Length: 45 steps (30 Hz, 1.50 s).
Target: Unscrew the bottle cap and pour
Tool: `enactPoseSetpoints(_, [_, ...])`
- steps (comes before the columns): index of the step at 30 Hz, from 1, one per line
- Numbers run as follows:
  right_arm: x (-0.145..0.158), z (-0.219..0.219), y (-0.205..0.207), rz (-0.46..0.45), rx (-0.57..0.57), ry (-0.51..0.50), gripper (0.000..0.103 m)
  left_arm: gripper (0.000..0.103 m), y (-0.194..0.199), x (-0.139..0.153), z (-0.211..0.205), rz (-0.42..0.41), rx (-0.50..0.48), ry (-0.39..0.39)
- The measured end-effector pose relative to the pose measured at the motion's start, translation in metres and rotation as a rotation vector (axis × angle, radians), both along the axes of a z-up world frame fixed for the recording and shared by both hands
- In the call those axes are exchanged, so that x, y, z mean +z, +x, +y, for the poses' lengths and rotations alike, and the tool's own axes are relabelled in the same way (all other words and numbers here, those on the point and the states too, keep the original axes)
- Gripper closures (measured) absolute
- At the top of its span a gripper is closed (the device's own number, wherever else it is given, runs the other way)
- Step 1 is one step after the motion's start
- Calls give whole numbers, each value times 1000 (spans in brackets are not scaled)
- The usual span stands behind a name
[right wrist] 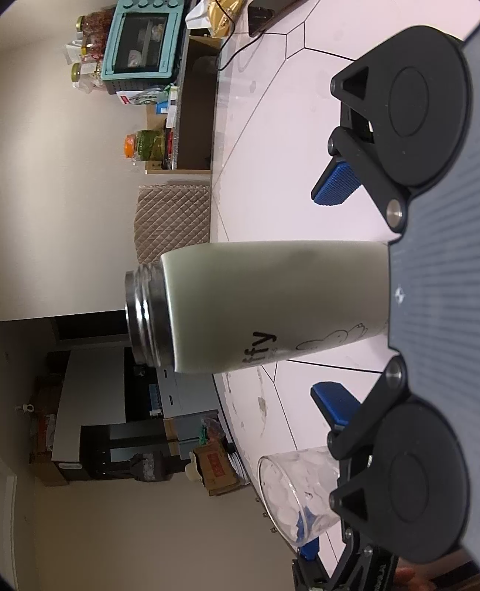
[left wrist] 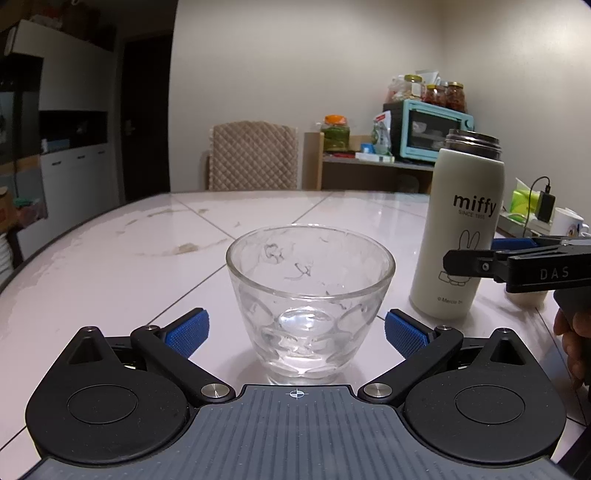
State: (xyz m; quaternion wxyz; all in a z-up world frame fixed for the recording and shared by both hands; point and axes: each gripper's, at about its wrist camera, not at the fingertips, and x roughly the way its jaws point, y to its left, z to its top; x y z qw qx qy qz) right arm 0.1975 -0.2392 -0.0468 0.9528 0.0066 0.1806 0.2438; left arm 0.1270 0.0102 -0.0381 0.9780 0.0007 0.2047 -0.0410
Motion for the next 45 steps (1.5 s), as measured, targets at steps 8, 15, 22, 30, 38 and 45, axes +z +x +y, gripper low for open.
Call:
enactPoseSetpoints(8, [0,-5,-8,-1,-19,31,0,0,-7,3,-4,-10,9,6])
enactPoseSetpoints(15, [1,-11,-24,19,-37,55,0,0,-15,4,-6,-7,25,6])
enactPoseSetpoints(22, [2,-19,-42,44,-54,102,0,0,-32,8,-9,-21,49,16])
enactPoseSetpoints(30, [8,-26,-62,51,-96,95,0,0,-52,10,-12,-30,68,19])
enactPoseSetpoints(38, [15,-28,-90,19,-86,84,0,0,-75,15,-19,-38,87,24])
enactPoseSetpoints(45, [20,-31,-110,-2,-76,76,0,0,-93,16,-26,-34,99,23])
